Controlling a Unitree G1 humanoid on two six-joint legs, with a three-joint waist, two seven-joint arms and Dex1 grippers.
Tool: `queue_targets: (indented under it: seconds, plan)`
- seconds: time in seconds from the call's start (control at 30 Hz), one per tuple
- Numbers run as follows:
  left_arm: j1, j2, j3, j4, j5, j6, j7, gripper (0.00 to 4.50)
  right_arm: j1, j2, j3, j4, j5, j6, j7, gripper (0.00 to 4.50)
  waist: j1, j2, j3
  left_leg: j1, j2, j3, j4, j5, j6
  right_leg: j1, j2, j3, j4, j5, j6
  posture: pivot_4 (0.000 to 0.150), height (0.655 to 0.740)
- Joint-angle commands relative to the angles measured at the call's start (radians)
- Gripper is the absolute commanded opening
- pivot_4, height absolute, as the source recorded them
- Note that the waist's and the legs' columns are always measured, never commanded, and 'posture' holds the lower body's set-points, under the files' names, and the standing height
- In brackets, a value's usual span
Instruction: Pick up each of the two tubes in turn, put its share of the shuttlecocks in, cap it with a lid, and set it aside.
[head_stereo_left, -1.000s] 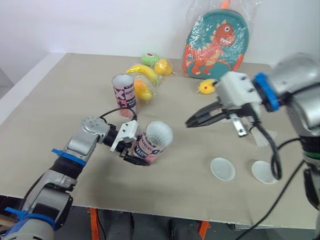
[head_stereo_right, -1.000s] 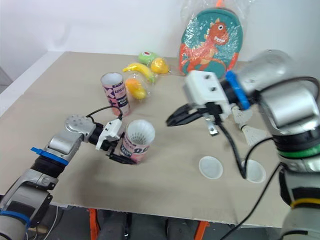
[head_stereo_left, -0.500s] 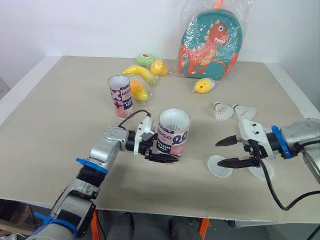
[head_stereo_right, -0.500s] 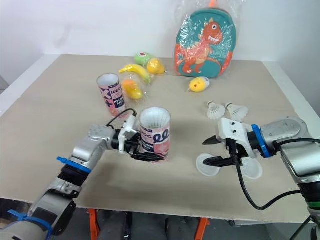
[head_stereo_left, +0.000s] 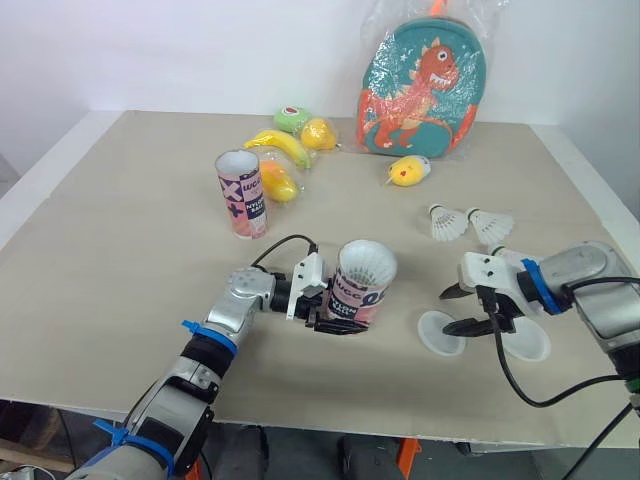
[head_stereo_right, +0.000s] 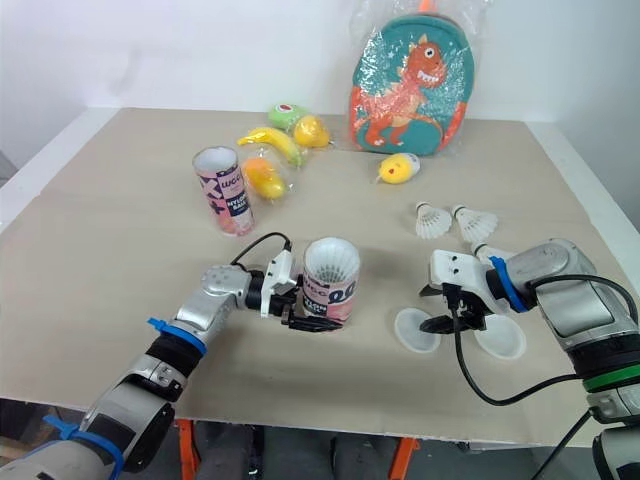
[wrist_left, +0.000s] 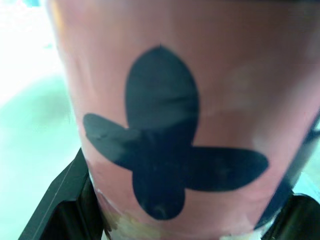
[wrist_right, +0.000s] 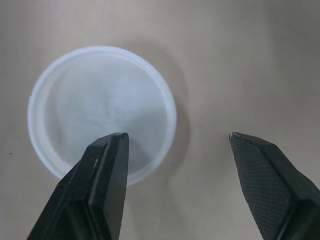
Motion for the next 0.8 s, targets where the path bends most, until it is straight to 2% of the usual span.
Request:
queue_targets:
  seconds: [0.03, 0.13, 0.17, 0.47, 0.63, 0.8]
  plan:
    - [0.016, 0.011, 0.0, 0.033, 0.02, -0.025, -0.011, 3.4, -0.007, 0.007, 0.01, -0.001, -0.024, -0.01, 0.008, 1.69, -0.001, 0.0, 0.0, 0.001, 0.0, 0.0, 0.0, 0.0, 0.0, 0.001, 0.0, 0.0, 0.0, 0.0, 0.001, 0.15, 0.7302]
    - [0.023, 0.012, 0.0, 0.059, 0.024, -0.034, -0.011, 3.4, -0.011, 0.013, 0.003, -0.016, -0.026, -0.005, 0.012, 0.38, -0.002, 0.0, 0.0, 0.004, 0.0, 0.0, 0.001, 0.001, -0.001, 0.003, 0.0, 0.0, 0.0, -0.002, 0.005, 0.15, 0.7302]
    - [0.026, 0.011, 0.0, 0.067, 0.026, -0.041, -0.011, 3.4, -0.012, 0.013, 0.0, -0.026, -0.023, -0.002, 0.017, 0.14, -0.004, 0.0, 0.0, 0.004, 0.0, 0.0, 0.001, 0.001, -0.001, 0.004, 0.0, 0.0, 0.0, -0.001, 0.005, 0.15, 0.7302]
    - [0.03, -0.013, 0.019, 0.15, 0.033, -0.062, 0.009, 3.4, -0.076, -0.026, -0.075, -0.176, 0.045, 0.063, 0.048, 0.14, -0.006, 0.001, -0.001, 0.006, 0.0, 0.0, 0.0, 0.001, -0.001, 0.005, 0.0, 0.001, 0.0, -0.001, 0.006, 0.15, 0.7302]
    - [0.018, -0.019, 0.028, 0.185, 0.042, -0.077, 0.01, 3.4, -0.316, 0.003, -0.137, -0.179, 0.159, 0.132, 0.085, 0.14, -0.009, 0.002, -0.001, 0.007, -0.001, 0.0, 0.001, 0.001, -0.001, 0.005, -0.001, 0.002, 0.0, -0.001, 0.004, 0.15, 0.7302]
    - [0.0, -0.022, 0.029, 0.216, 0.048, -0.084, -0.005, 3.4, -0.564, 0.066, -0.082, -0.139, 0.184, 0.134, 0.148, 0.14, -0.01, 0.0, -0.002, 0.009, -0.001, -0.001, 0.001, 0.001, -0.001, 0.005, 0.0, 0.002, 0.0, -0.001, 0.001, 0.15, 0.7302]
